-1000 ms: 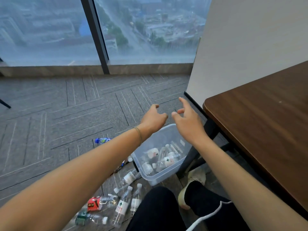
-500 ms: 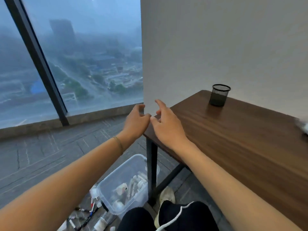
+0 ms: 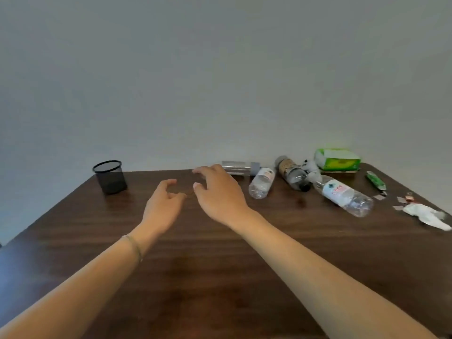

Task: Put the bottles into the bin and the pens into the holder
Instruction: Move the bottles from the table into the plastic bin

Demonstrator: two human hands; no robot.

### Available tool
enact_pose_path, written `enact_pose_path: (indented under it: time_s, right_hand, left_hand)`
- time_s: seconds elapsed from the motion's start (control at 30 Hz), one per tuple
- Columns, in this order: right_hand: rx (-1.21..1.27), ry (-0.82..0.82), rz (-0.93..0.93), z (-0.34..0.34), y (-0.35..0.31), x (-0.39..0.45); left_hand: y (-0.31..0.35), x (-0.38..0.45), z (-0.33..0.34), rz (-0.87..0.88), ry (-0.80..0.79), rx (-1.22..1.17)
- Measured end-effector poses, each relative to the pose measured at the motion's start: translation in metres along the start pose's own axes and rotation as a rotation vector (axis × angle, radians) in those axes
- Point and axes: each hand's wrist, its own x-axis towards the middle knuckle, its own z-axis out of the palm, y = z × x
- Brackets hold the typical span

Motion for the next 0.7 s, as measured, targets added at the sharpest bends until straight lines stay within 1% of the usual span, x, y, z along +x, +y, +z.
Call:
enact_pose_path:
  time_s: [0.1, 0.2, 0.27, 0.33, 0.4, 0.5, 0.63, 0.7]
  right_hand:
    - [-0.126, 0.025, 0.093, -0.038, 0.062, -0.001]
    - [-0.339, 0.046, 0.207, -0.076, 0.128, 0.000]
    - [-0.508, 0.075, 0.328, -0.101, 0.172, -0.001]
    - [-0.608, 0.078, 0.449, -0.122, 0.210, -0.004]
    - [-0.657, 0.069, 0.532, -0.136, 0.242, -0.006]
    - [-0.690, 0.061, 0.597, -0.144, 0.276, -0.007]
    - [-0.684, -0.020, 0.648, -0.144, 0.300, -0.005]
    - [-0.681, -0.024, 0.639, -0.145, 0.304, -0.006]
  left_hand:
    - [0.021, 0.014, 0.062, 0.021, -0.085, 0.004]
    - [0.037, 0.029, 0.114, 0.021, -0.161, 0.008]
    - [0.046, 0.033, 0.143, 0.022, -0.208, 0.001]
    - [0.053, 0.036, 0.166, 0.031, -0.235, 0.006]
    - [0.058, 0.038, 0.185, 0.040, -0.256, 0.040]
    - [0.063, 0.044, 0.206, 0.056, -0.268, 0.083]
    - [0.076, 0.057, 0.228, 0.088, -0.255, 0.147]
    - [0.088, 0.065, 0.238, 0.120, -0.250, 0.181]
